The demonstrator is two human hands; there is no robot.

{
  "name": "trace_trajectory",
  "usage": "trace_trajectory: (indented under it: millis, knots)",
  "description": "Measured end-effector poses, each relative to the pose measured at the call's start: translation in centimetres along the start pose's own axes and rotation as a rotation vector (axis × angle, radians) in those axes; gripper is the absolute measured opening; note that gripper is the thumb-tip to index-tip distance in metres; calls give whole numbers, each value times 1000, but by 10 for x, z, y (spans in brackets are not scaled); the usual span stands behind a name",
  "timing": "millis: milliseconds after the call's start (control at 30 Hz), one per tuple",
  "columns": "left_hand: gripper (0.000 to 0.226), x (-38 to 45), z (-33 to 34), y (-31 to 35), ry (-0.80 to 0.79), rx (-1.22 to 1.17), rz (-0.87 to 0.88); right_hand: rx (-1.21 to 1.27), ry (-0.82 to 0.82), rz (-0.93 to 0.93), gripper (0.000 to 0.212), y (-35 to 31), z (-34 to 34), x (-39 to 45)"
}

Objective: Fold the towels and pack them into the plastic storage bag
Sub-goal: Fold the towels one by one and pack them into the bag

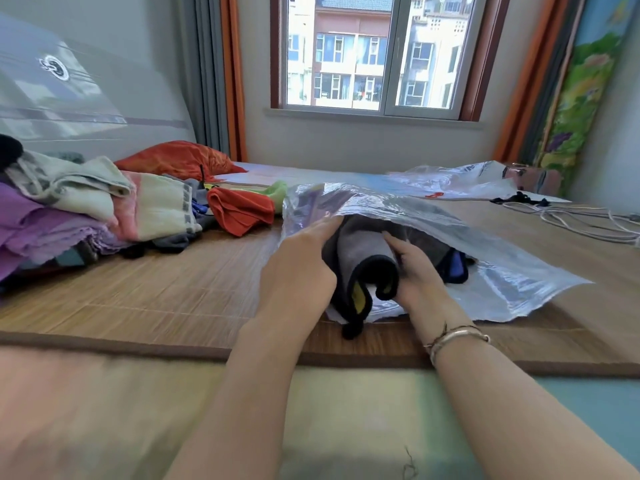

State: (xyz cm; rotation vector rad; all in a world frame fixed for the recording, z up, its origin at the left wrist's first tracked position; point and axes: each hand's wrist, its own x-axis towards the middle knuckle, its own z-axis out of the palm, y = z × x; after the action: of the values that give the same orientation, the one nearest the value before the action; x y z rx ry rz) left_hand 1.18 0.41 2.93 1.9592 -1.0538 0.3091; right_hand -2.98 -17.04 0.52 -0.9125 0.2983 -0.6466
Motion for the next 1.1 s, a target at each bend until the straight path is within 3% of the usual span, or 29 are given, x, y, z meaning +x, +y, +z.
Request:
trace_trajectory:
  millis: [67,133,233,333,433,533,633,767,867,933,1000,1100]
  knots:
    - [75,-2,1,-1,-3,12,-4,-320,130,-154,32,-6,-12,8]
    - [80,-1,2,-4,0,19,-11,-865,262,-242,43,-16,-28,8]
    - [81,-1,5,-6,-10,-10,-6,-1566,403,-75,76,-31,-42,-2]
    - [82,-3,7,-3,-21,-14,3,-1919,312,-1,85,-35,-37,-20]
    - [82,-6,8,1,-25,18,6,-1986,57,-40,62,-27,-20,-39]
    - [83,-7,7,4,-37,28,-9,-1998,-158,48,61,-16,1,-60]
    - [84,-8,6,4,-46,34,-19,-2124,-216,-5,71,-6,16,-72]
    - [83,-8,1,-3,-78,24,-4,-2193,-279,-319,79,2,36,-71]
    - [81,-5,-3,-11,-97,-6,7,-2270,-414,-256,65,3,47,-65]
    - [77,-4,-3,-14,-102,-14,14,-2390,-356,-223,56,3,48,-59]
    - [76,-3,-3,-15,-110,-5,14,-2398,-181,-306,48,9,45,-50]
    - [79,-5,-4,-15,-113,-7,9,-2190,130,-494,31,17,35,-39]
